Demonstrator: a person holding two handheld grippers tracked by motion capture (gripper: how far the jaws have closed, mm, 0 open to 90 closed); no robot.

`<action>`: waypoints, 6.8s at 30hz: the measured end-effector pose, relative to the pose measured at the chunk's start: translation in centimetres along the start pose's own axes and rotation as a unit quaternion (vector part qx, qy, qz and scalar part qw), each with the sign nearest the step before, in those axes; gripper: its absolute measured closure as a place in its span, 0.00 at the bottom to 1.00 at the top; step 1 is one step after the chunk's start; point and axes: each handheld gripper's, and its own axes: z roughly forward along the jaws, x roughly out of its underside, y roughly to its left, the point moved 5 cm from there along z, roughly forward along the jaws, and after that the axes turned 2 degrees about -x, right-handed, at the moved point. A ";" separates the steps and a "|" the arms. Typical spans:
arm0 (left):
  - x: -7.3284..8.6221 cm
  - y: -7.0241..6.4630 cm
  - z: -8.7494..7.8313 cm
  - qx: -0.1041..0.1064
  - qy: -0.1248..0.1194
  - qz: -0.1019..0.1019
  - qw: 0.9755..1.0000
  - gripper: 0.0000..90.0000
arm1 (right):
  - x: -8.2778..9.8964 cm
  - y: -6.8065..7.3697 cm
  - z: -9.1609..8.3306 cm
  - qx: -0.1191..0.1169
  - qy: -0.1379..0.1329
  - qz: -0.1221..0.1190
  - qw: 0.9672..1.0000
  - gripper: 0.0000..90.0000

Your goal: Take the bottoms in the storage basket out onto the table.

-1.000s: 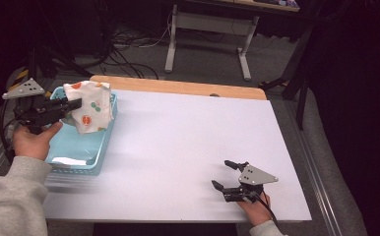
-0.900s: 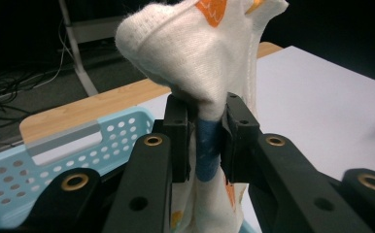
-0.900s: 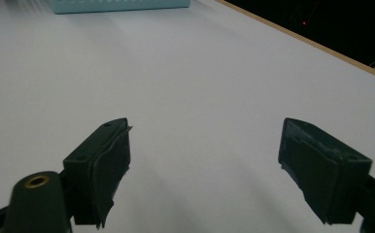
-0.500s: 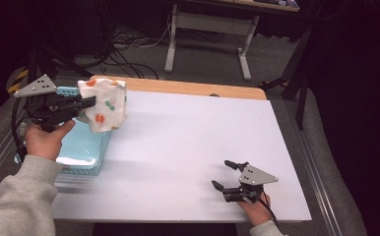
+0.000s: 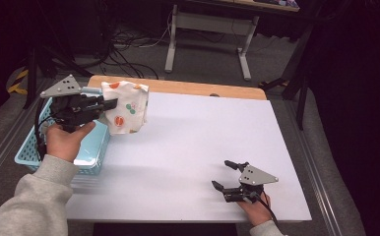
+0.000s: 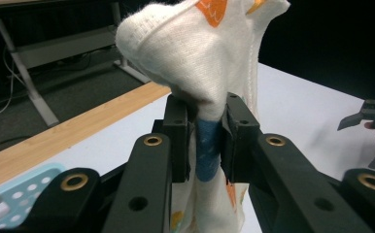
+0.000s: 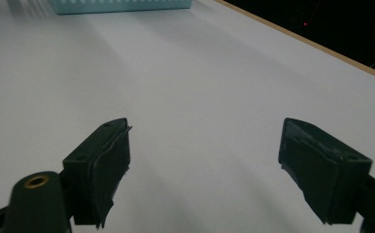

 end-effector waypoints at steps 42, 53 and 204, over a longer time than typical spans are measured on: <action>1.4 -7.6 9.2 0.084 0.022 0.022 0.996 0.85 | 0.0 0.1 0.0 -0.002 -0.002 -0.001 1.000 0.22; 2.5 -8.8 11.0 0.093 0.035 0.028 0.995 0.85 | 0.0 0.1 0.0 -0.001 -0.001 -0.002 1.000 0.22; 12.7 -9.2 6.2 0.054 0.029 0.010 0.998 0.01 | 0.0 0.1 -0.1 -0.009 -0.001 0.001 1.000 0.19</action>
